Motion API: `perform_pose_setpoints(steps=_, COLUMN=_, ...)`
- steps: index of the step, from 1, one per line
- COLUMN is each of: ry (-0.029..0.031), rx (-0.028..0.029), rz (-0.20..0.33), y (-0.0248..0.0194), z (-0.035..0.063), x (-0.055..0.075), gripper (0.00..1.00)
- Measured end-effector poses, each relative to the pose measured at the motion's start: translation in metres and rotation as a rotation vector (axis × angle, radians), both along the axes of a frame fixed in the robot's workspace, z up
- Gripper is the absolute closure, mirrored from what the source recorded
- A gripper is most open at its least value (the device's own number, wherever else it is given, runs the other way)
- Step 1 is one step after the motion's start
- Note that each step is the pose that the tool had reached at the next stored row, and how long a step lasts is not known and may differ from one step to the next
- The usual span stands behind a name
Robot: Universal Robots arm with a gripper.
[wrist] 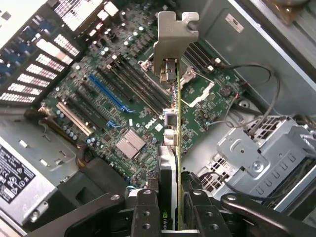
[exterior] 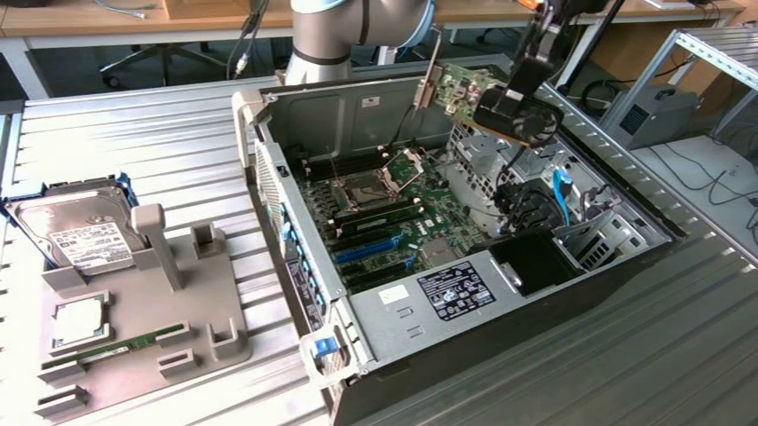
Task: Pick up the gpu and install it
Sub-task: 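Insert the gpu into the slot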
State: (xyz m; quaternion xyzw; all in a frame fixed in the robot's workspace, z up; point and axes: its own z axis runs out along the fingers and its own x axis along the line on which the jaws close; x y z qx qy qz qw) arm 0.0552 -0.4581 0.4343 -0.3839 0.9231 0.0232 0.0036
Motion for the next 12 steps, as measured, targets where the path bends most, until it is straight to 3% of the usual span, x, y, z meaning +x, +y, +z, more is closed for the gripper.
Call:
perform_pose_setpoints(steps=8, ry=0.0000, rx=0.0000, rz=0.175, y=0.0000, z=-0.0001, x=0.0000, gripper=0.73)
perform_pose_setpoints(steps=9, ry=0.0000, rx=0.0000, rz=0.204, y=0.0000, z=-0.0001, x=0.0000, gripper=0.73)
perform_pose_setpoints(steps=10, ry=0.0000, rx=0.0000, rz=0.268, y=0.0000, z=-0.0002, x=0.0000, gripper=0.73)
perform_pose_setpoints(steps=12, ry=0.0000, rx=0.0000, rz=0.321, y=0.0000, z=-0.0002, x=0.0000, gripper=0.73)
